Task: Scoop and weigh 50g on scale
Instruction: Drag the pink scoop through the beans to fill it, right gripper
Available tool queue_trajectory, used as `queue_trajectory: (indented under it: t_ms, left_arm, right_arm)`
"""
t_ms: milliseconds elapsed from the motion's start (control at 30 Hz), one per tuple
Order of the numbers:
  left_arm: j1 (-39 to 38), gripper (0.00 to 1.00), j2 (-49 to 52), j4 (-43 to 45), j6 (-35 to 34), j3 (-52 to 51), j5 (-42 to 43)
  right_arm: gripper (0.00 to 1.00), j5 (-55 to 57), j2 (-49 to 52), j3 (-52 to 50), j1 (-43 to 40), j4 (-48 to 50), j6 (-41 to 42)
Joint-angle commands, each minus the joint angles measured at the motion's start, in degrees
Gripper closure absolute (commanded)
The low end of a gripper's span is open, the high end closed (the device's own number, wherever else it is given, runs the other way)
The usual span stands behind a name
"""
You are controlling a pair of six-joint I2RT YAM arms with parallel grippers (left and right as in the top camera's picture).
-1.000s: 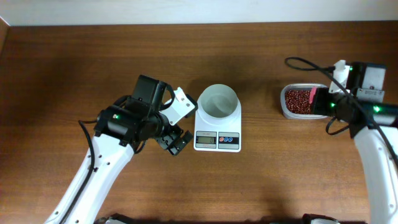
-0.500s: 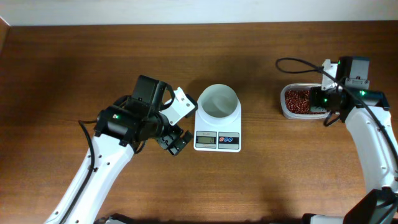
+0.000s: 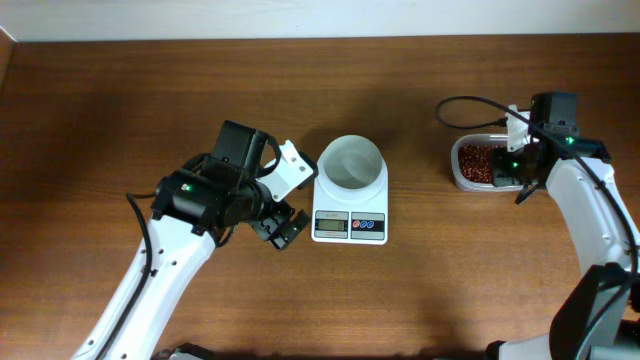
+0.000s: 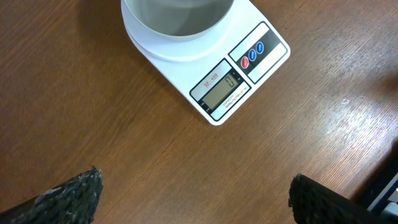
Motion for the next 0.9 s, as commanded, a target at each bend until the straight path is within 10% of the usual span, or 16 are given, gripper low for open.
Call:
queue_trajectory:
  t_ms: [0, 867]
  left_arm:
    - [-0.1, 0.01, -1.1, 0.1, -0.5, -0.5, 0.9]
    - [-0.1, 0.01, -1.1, 0.1, -0.5, -0.5, 0.9]
  right_arm:
    - [0.96, -5.8, 2.0, 0.3, -0.3, -0.5, 0.0]
    - [0.96, -37.2, 10.6, -0.1, -16.3, -1.7, 6.6]
